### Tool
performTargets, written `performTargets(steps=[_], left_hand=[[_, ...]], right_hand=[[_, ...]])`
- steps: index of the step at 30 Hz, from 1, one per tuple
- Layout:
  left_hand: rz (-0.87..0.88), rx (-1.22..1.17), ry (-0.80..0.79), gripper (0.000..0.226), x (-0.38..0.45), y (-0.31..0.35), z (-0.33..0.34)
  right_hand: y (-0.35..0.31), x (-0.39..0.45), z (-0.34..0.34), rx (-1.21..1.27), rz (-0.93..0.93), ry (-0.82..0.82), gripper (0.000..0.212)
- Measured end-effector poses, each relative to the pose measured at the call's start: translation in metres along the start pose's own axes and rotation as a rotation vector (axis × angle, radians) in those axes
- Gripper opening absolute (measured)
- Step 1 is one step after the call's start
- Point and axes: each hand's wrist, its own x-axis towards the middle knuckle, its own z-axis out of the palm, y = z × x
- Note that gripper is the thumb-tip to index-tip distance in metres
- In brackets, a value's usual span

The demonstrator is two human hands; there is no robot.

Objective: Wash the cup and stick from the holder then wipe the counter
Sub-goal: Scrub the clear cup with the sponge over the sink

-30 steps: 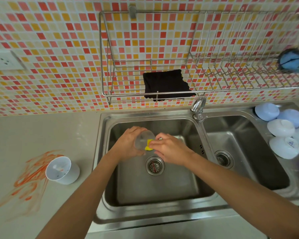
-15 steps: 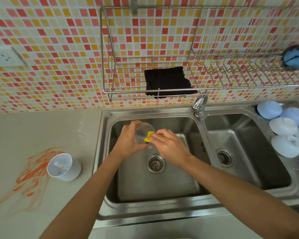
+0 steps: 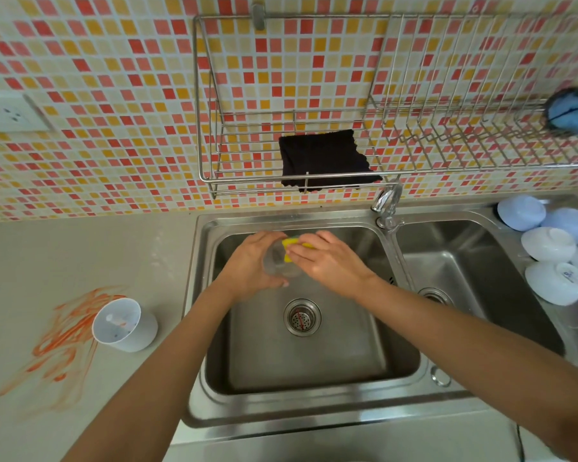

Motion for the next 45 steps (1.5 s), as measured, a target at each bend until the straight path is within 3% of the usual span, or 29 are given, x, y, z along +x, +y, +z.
performTargets(steps=[2,6,8,12,17,22,24,26,28,30,34,37,41,45], left_hand=[[0.001,-0.001,0.0,0.083,0.002,-0.002,-0.004],[-0.046,0.011,-0.056,0.086,-0.003,-0.011,0.002],[-0.039,0.003,-0.082,0.086,-0.006,-0.011,0.007],[-0.045,-0.055,-0.053,0.084,0.002,-0.003,0.002],[-0.056,-0.045,-0.128,0.085,0.005,-0.006,-0.006],[-0.177,-0.19,-0.144,0.098,0.003,-0.009,-0.003],[-0.157,-0.143,-0.117,0.101,0.002,-0.011,0.001],[-0.118,-0.016,0.01,0.099,-0.002,-0.011,0.006],[-0.073,0.131,0.17,0.095,-0.005,-0.008,0.008],[-0.039,0.146,0.22,0.087,-0.007,-0.005,0.008],[0.035,0.111,0.112,0.077,-0.009,-0.01,0.005],[0.001,0.047,0.043,0.079,-0.009,-0.009,0.005],[-0.038,-0.013,0.019,0.084,0.0,-0.002,0.001],[-0.014,0.043,-0.062,0.081,0.001,0.002,0.005]], right_hand=[[-0.01,-0.003,0.004,0.146,0.128,-0.045,0.034],[-0.025,-0.009,0.006,0.618,0.394,-0.291,0.037],[-0.017,-0.008,0.001,0.594,0.312,-0.33,0.038],[0.006,0.003,-0.004,0.254,0.073,-0.298,0.048],[0.003,-0.005,0.004,0.182,-0.019,-0.236,0.02],[-0.008,-0.011,0.012,0.022,0.041,0.003,0.024],[-0.016,-0.009,0.012,0.021,0.078,0.065,0.021],[-0.022,-0.007,0.01,0.031,0.104,0.076,0.018],[-0.025,-0.004,0.009,0.05,0.136,0.07,0.018],[-0.025,-0.003,0.013,0.091,0.158,0.047,0.016],[-0.026,-0.001,0.016,0.351,0.116,-0.162,0.03],[-0.017,0.007,0.007,0.125,-0.02,-0.287,0.03],[-0.004,0.008,-0.001,0.025,0.058,-0.229,0.035],[-0.012,-0.002,0.01,0.38,0.111,-0.363,0.039]])
